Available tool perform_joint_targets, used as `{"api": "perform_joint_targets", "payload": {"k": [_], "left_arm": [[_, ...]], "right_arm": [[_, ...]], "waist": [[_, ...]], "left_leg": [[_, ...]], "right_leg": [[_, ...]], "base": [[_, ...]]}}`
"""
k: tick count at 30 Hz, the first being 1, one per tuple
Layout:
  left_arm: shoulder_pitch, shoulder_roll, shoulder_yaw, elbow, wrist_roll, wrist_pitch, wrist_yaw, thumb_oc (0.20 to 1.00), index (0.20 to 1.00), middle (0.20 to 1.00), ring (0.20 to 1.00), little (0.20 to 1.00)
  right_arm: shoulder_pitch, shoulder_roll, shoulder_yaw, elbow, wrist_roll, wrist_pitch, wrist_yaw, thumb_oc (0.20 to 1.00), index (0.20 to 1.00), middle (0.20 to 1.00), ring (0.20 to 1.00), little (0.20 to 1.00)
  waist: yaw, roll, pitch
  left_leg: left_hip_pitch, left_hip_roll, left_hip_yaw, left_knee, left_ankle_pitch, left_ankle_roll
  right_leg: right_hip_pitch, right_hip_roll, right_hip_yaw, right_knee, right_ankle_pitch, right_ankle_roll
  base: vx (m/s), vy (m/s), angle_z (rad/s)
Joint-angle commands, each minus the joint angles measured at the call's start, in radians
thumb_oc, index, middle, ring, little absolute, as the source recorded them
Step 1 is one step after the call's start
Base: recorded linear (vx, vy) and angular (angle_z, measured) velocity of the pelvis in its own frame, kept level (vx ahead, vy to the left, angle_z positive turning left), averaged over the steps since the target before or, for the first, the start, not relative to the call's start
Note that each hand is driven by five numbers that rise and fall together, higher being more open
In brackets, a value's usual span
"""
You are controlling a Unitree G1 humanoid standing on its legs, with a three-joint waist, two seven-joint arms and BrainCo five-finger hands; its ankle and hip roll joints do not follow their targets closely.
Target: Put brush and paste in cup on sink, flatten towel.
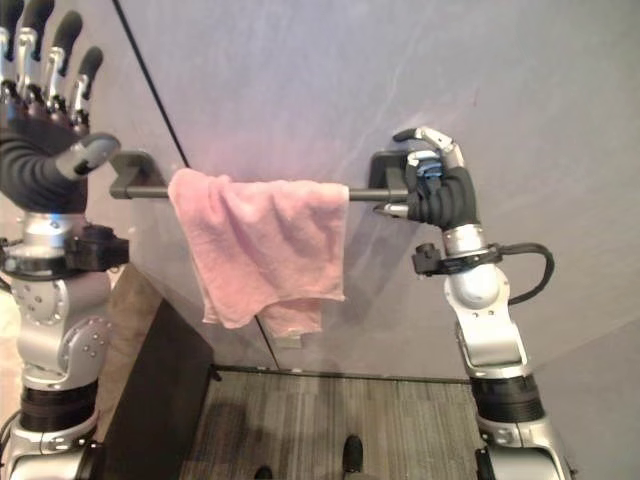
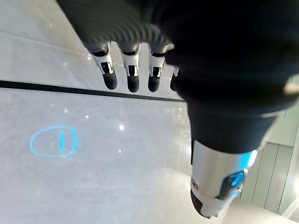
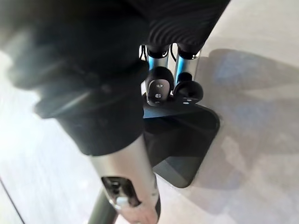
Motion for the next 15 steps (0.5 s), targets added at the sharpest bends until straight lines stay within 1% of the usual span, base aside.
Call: {"api": "perform_joint_targets", "payload": {"k": [1, 2, 3, 4, 6, 7, 10, 13, 15], "left_arm": [[-0.033, 0.083, -0.014, 0.012, 0.010, -0.052, -0.013, 1.000, 1.000, 1.000, 1.000, 1.000], [-0.005, 0.082, 0.010, 0.014, 0.004, -0.050, -0.032, 1.000, 1.000, 1.000, 1.000, 1.000], [0.008, 0.080, 0.015, 0.013, 0.002, -0.050, -0.036, 1.000, 1.000, 1.000, 1.000, 1.000], [0.030, 0.077, 0.025, 0.013, -0.008, -0.047, -0.046, 1.000, 1.000, 1.000, 1.000, 1.000], [0.035, 0.076, 0.023, 0.011, -0.009, -0.047, -0.048, 1.000, 1.000, 1.000, 1.000, 1.000], [0.092, 0.077, 0.066, 0.003, -0.025, -0.037, -0.081, 1.000, 1.000, 1.000, 1.000, 1.000], [0.128, 0.078, 0.090, -0.003, -0.032, -0.035, -0.097, 1.000, 1.000, 1.000, 1.000, 1.000], [0.211, 0.066, 0.140, -0.011, -0.049, -0.029, -0.131, 1.000, 1.000, 1.000, 1.000, 1.000], [0.228, 0.063, 0.148, -0.017, -0.056, -0.028, -0.138, 1.000, 1.000, 1.000, 1.000, 1.000]], "right_arm": [[-0.277, -0.004, -0.115, -0.069, 0.024, -0.094, -0.028, 1.000, 1.000, 1.000, 1.000, 1.000], [-0.201, -0.032, -0.155, -0.063, 0.079, -0.095, 0.012, 1.000, 1.000, 1.000, 1.000, 1.000], [-0.174, -0.038, -0.172, -0.062, 0.091, -0.098, 0.018, 1.000, 1.000, 1.000, 1.000, 1.000], [-0.127, -0.047, -0.194, -0.056, 0.093, -0.101, 0.031, 1.000, 1.000, 1.000, 1.000, 1.000], [-0.118, -0.047, -0.198, -0.059, 0.095, -0.101, 0.033, 1.000, 1.000, 1.000, 1.000, 1.000], [-0.019, -0.070, -0.268, -0.053, 0.098, -0.097, 0.053, 1.000, 1.000, 1.000, 1.000, 1.000], [0.031, -0.071, -0.309, -0.056, 0.111, -0.099, 0.068, 1.000, 1.000, 1.000, 1.000, 1.000], [0.109, -0.067, -0.379, -0.053, 0.129, -0.099, 0.082, 1.000, 1.000, 1.000, 1.000, 1.000], [0.120, -0.068, -0.386, -0.054, 0.131, -0.098, 0.089, 1.000, 1.000, 1.000, 1.000, 1.000]], "waist": [[0.031, -0.053, -0.071], [0.022, -0.054, -0.068], [0.020, -0.054, -0.071], [0.016, -0.055, -0.068], [0.019, -0.055, -0.073], [0.007, -0.053, -0.071], [0.002, -0.051, -0.071], [-0.003, -0.047, -0.070], [-0.001, -0.045, -0.071]], "left_leg": [[0.000, -0.046, 0.012, 0.012, -0.066, 0.096], [-0.001, -0.048, 0.014, 0.012, -0.062, 0.099], [0.003, -0.047, 0.013, 0.012, -0.068, 0.099], [0.001, -0.048, 0.016, 0.012, -0.064, 0.101], [0.005, -0.047, 0.015, 0.012, -0.070, 0.100], [0.007, -0.048, 0.021, 0.012, -0.072, 0.102], [0.012, -0.047, 0.026, 0.012, -0.076, 0.104], [0.027, -0.048, 0.041, 0.012, -0.087, 0.115], [0.034, -0.049, 0.049, 0.012, -0.091, 0.117]], "right_leg": [[0.144, -0.033, -0.040, 0.005, -0.156, 0.051], [0.142, -0.033, -0.038, 0.005, -0.151, 0.050], [0.144, -0.032, -0.035, 0.005, -0.155, 0.052], [0.142, -0.033, -0.035, 0.005, -0.150, 0.051], [0.145, -0.031, -0.032, 0.005, -0.155, 0.053], [0.143, -0.030, -0.024, 0.005, -0.154, 0.056], [0.143, -0.029, -0.017, 0.005, -0.154, 0.058], [0.143, -0.030, 0.007, 0.005, -0.149, 0.061], [0.145, -0.031, 0.016, 0.005, -0.149, 0.062]], "base": [[0.00, -0.001, 0.04], [0.00, 0.000, 0.00], [-0.03, 0.002, 0.03], [0.00, 0.000, 0.00], [0.00, 0.000, 0.00], [0.00, 0.000, 0.00], [-0.01, 0.001, 0.00], [-0.01, 0.010, -0.09], [0.00, 0.017, -0.30]]}}
